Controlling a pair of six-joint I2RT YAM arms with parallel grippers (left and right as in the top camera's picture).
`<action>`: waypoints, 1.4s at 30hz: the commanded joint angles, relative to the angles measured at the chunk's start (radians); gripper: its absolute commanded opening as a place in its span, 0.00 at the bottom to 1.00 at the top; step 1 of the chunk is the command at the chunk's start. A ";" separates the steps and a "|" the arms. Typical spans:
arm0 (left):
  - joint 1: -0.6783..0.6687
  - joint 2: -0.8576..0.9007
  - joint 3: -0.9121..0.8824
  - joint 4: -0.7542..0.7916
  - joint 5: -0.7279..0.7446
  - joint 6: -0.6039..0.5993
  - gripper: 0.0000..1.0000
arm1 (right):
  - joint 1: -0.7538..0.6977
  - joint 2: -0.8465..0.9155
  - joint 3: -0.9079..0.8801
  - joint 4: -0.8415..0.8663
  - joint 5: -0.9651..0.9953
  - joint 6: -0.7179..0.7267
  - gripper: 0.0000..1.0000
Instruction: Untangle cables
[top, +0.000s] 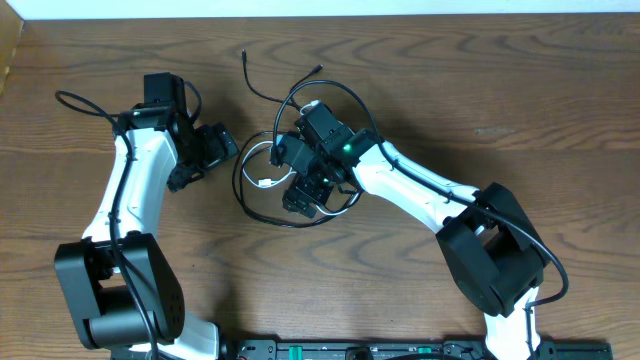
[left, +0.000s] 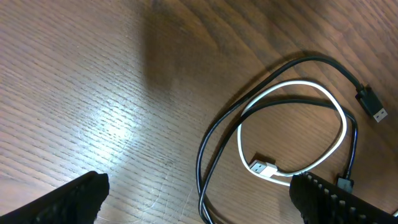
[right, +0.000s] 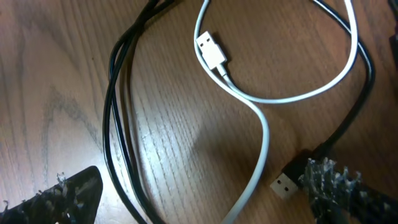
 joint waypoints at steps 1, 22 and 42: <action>0.004 0.006 -0.006 -0.003 -0.013 0.002 0.98 | 0.002 0.003 -0.006 -0.001 0.000 -0.008 0.99; 0.004 0.006 -0.006 -0.003 -0.013 0.002 0.98 | 0.000 0.003 -0.006 -0.026 0.000 0.095 0.99; 0.004 0.006 -0.006 -0.002 -0.013 0.002 0.98 | -0.006 0.006 -0.007 -0.023 0.000 0.127 0.38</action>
